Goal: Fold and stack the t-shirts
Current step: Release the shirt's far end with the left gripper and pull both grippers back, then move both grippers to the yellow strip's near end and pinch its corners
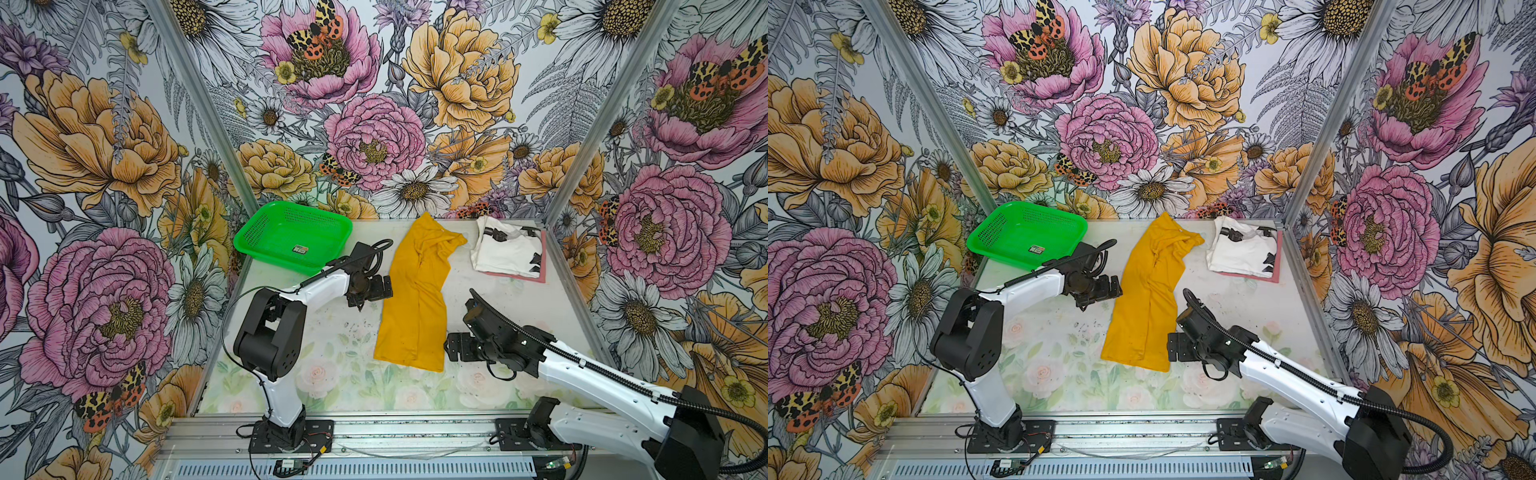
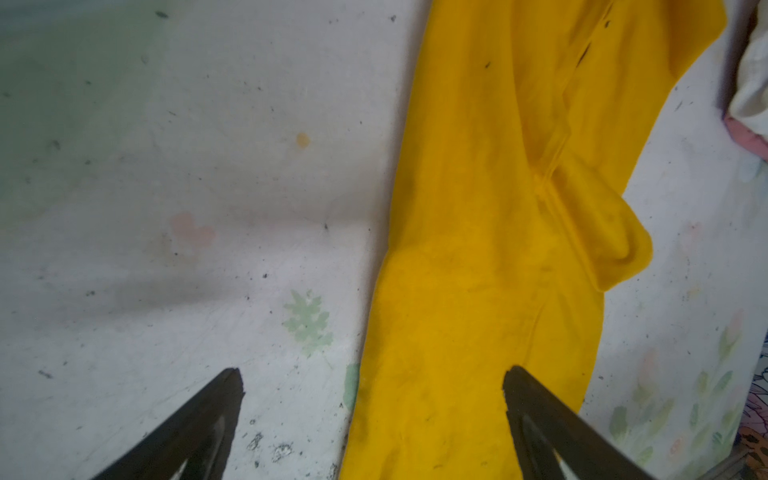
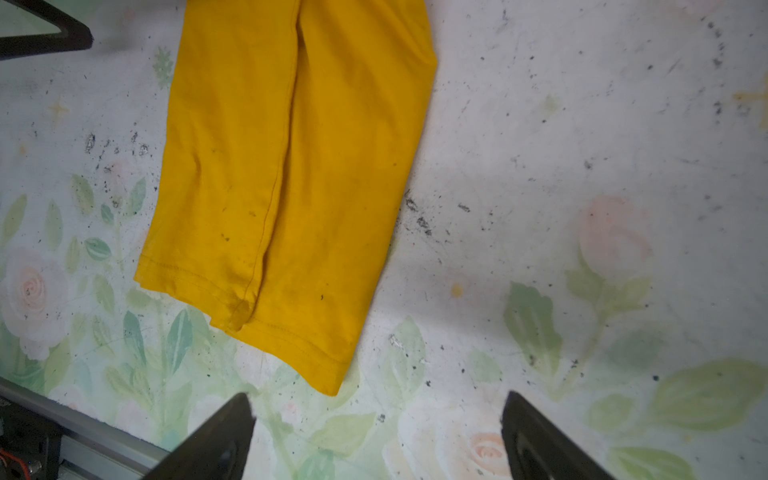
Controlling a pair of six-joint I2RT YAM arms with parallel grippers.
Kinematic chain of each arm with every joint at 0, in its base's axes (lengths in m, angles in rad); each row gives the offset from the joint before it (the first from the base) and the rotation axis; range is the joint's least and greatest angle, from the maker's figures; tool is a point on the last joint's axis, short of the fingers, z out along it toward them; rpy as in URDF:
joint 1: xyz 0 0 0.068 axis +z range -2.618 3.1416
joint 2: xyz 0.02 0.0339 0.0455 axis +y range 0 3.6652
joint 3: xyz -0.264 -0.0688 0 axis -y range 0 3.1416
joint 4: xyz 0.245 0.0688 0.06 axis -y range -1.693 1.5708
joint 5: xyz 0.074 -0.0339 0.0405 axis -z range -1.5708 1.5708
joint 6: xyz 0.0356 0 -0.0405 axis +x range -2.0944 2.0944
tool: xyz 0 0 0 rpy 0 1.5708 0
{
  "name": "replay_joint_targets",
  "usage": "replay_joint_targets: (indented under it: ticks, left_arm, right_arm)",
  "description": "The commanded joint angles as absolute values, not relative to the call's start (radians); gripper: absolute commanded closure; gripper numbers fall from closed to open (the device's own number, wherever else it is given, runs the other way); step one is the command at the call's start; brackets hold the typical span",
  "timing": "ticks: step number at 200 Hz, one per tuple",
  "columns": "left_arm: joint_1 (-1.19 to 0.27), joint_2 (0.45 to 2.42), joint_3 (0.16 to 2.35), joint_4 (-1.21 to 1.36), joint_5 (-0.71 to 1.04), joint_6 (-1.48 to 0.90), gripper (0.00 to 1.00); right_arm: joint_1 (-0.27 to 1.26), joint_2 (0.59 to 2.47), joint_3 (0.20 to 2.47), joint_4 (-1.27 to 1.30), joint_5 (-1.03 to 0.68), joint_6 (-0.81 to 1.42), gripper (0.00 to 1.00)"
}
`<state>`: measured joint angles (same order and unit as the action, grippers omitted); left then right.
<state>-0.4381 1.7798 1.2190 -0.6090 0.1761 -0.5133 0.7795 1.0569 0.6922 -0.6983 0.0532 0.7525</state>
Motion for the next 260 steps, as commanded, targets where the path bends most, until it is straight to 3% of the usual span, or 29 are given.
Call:
replay_joint_targets:
  ticks: [1,81,106,198,260]
  left_arm:
    - [-0.429,1.726,1.171,-0.555,0.203,-0.509,0.01]
    - [-0.406,1.584,1.102,-0.539,0.164,-0.472,0.01]
    - [-0.379,1.529,1.062,-0.532,0.169,-0.477,0.01]
    - [-0.306,1.230,0.815,-0.528,0.154,-0.489,0.01]
    - [-0.287,1.155,0.746,-0.526,0.167,-0.512,0.01]
  right_arm:
    - [0.773,1.072,0.717,-0.672,0.060,0.732,0.09]
    - [0.755,1.182,0.706,-0.574,-0.033,0.717,0.29]
    - [0.755,1.204,0.696,-0.559,-0.045,0.716,0.39]
    - [0.742,1.227,0.611,-0.461,-0.115,0.723,0.56]
    - [0.807,1.357,0.615,-0.368,-0.172,0.750,0.59]
